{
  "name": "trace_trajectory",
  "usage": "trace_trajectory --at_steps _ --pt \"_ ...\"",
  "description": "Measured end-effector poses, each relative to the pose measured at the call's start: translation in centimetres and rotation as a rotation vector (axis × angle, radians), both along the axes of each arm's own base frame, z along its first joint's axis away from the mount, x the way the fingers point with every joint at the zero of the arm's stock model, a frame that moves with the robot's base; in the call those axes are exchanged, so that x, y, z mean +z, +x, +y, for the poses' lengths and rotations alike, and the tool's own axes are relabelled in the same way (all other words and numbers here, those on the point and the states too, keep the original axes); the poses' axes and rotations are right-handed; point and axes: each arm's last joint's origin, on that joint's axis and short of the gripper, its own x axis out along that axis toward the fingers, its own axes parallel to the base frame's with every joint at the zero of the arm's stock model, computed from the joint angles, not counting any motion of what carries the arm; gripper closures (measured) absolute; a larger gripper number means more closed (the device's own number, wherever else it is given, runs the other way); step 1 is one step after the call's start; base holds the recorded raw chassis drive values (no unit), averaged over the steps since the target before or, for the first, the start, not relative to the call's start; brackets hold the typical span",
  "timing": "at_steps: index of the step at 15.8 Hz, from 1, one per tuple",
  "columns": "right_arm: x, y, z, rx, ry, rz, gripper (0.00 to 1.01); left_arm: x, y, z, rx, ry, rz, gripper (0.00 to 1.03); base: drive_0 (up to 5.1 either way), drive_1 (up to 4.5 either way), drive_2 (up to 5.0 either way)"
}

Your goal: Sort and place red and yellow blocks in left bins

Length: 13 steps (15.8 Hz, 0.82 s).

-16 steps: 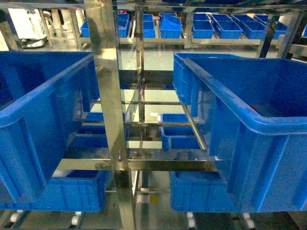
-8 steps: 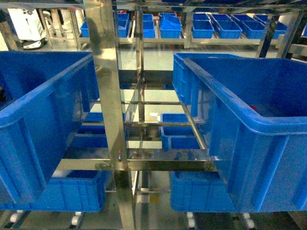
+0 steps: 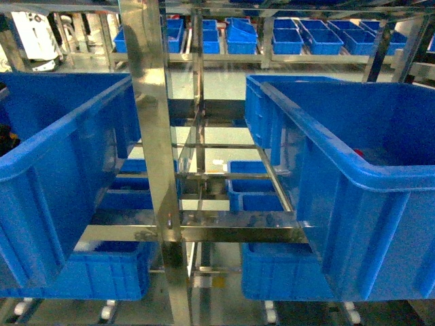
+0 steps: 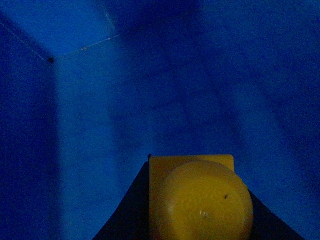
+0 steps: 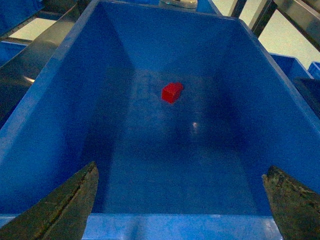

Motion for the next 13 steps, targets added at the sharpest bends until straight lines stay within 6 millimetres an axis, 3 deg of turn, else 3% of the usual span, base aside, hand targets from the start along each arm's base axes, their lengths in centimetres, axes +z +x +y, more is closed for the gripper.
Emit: trace_trajectory --at_steps 5,7,9,11,13 --pt "0.0 0.0 0.0 0.0 0.0 0.0 0.03 -0.1 0.1 -0.2 0.005 0.012 -0.015 0.76 0.0 0.0 0.0" --pt "0.0 0.0 0.0 0.0 0.0 0.0 0.03 0.7 0.5 0.0 0.026 0.024 -0.036 0.6 0.0 0.0 0.0" --pt "0.0 0.0 0.0 0.0 0.0 0.0 0.03 1.8 0.8 0.5 0.04 0.028 -0.074 0.37 0.0 0.0 0.0" --pt "0.0 0.0 0.0 0.0 0.0 0.0 0.03 1.9 0.9 0.5 0.038 0.023 -0.077 0.3 0.0 0.0 0.0" --pt "0.0 0.0 0.0 0.0 0.0 0.0 0.03 2.6 0.5 0.0 0.014 -0.03 -0.082 0.03 0.0 0.0 0.0"
